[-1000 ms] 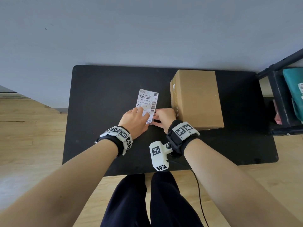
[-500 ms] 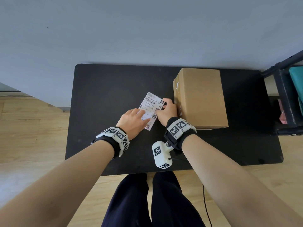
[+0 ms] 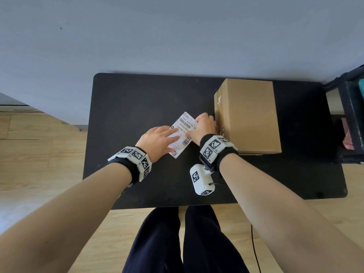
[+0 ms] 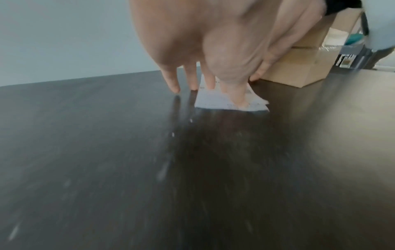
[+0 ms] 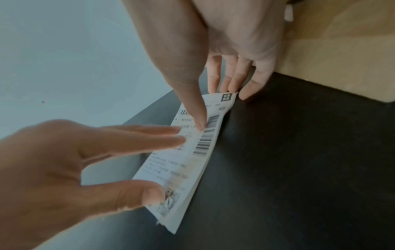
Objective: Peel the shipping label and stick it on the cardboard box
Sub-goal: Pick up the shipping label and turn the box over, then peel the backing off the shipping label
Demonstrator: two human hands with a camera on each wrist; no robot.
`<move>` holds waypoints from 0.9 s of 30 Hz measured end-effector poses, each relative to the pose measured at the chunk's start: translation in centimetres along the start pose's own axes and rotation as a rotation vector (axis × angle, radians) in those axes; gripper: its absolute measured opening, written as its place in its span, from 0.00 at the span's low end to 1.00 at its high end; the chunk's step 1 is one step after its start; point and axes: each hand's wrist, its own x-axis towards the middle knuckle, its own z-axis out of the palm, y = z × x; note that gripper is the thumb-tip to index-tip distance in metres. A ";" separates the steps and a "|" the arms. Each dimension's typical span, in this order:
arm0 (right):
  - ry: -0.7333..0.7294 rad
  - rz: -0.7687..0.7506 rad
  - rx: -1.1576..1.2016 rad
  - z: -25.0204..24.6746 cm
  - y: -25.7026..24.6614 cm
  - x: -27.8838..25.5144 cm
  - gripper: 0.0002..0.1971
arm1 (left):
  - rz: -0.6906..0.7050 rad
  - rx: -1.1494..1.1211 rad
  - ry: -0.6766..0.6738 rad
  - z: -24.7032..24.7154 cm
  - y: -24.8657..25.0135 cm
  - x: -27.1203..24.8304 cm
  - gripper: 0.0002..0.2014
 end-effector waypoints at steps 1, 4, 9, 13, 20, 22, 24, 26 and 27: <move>-0.008 0.019 0.014 0.0 0.0 0.1 0.30 | -0.013 0.031 -0.047 -0.5 -0.2 0.5 0.29; -0.030 0.042 0.022 -0.1 -0.1 0.1 0.32 | -0.042 0.068 -0.147 -1.7 -0.3 2.2 0.39; -0.059 0.041 -0.008 -0.3 0.0 -0.4 0.27 | -0.060 0.055 -0.185 -2.2 -0.2 3.5 0.47; -0.021 -0.040 0.134 -0.7 0.4 -1.2 0.10 | -0.111 -0.026 -0.175 -1.9 0.0 3.0 0.47; -0.008 -0.125 0.255 -2.5 -0.4 -3.3 0.10 | -0.261 -0.367 0.115 -6.4 0.1 1.3 0.32; -0.017 -0.162 0.259 -3.3 -0.8 -3.9 0.10 | -0.253 -0.358 0.151 -8.3 0.6 0.7 0.24; -0.021 -0.200 0.271 -4.4 -1.4 -4.5 0.10 | -0.248 -0.366 0.157 -10.1 1.2 -0.1 0.16; -0.012 -0.233 0.299 -5.6 -2.0 -5.1 0.09 | -0.253 -0.388 0.165 -11.6 1.8 -0.9 0.13; -0.006 -0.248 0.315 -6.1 -2.3 -5.4 0.09 | -0.255 -0.409 0.181 -12.2 2.1 -1.3 0.13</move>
